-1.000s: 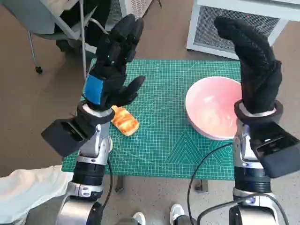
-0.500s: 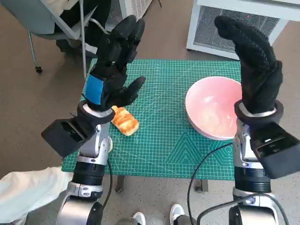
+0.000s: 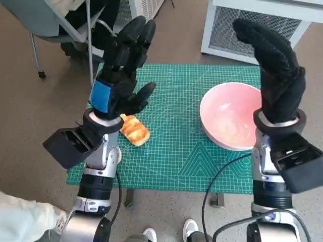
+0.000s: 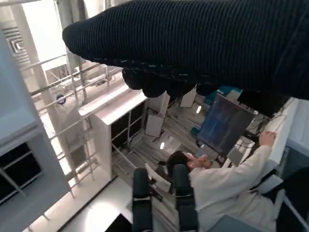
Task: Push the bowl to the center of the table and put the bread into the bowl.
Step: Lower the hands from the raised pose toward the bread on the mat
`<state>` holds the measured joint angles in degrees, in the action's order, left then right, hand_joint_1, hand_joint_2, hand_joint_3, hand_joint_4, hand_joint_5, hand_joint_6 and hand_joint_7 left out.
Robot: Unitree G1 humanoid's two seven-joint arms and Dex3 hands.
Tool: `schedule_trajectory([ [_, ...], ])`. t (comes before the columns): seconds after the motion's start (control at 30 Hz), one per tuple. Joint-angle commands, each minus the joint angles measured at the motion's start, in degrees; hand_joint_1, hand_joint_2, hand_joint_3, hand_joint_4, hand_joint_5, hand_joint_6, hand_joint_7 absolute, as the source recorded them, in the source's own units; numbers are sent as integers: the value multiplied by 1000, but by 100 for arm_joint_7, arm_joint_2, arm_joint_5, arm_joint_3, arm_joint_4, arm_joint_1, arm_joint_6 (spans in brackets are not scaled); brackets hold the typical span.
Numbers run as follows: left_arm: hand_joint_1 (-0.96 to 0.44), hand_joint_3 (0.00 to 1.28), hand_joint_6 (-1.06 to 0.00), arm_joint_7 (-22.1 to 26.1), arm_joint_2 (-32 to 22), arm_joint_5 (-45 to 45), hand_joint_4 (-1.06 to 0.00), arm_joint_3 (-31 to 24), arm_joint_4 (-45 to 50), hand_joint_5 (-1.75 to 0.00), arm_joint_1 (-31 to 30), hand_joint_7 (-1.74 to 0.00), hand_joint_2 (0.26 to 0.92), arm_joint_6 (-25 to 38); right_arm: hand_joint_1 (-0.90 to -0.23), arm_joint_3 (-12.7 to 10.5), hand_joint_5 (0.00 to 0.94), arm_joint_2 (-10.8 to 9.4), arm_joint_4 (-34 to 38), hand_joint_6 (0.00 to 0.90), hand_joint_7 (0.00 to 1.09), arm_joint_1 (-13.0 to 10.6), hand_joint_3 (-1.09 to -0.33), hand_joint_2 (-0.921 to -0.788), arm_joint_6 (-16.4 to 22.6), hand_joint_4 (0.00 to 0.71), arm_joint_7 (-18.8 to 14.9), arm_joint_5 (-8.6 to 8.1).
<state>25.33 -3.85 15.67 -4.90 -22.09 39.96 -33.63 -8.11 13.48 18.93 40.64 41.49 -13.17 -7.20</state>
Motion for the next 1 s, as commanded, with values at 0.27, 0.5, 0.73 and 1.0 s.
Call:
schedule_trajectory([
  [0.27,-429,367,1,-63,-20,30,-160,-31,121,-1,-204,-563,921,10,-545,-1088,0,730,1300,3,597,-521,-775,-921,462,269,635,90],
  [0.5,-410,346,-9,-62,2,120,-170,-83,75,-5,-219,-567,921,39,-545,-1379,0,1016,2345,0,594,-652,-802,-921,720,256,1172,300],
  [0.73,-409,324,-19,-75,33,171,-183,-113,60,-10,-229,-559,921,96,-518,-1462,2,1139,3467,0,569,-637,-840,-921,810,248,1348,255],
  [1.0,-409,319,-31,-82,12,152,-190,-126,75,-12,-230,-551,921,128,-492,-1462,2,987,4562,24,476,-414,-863,-921,514,252,1242,59],
])
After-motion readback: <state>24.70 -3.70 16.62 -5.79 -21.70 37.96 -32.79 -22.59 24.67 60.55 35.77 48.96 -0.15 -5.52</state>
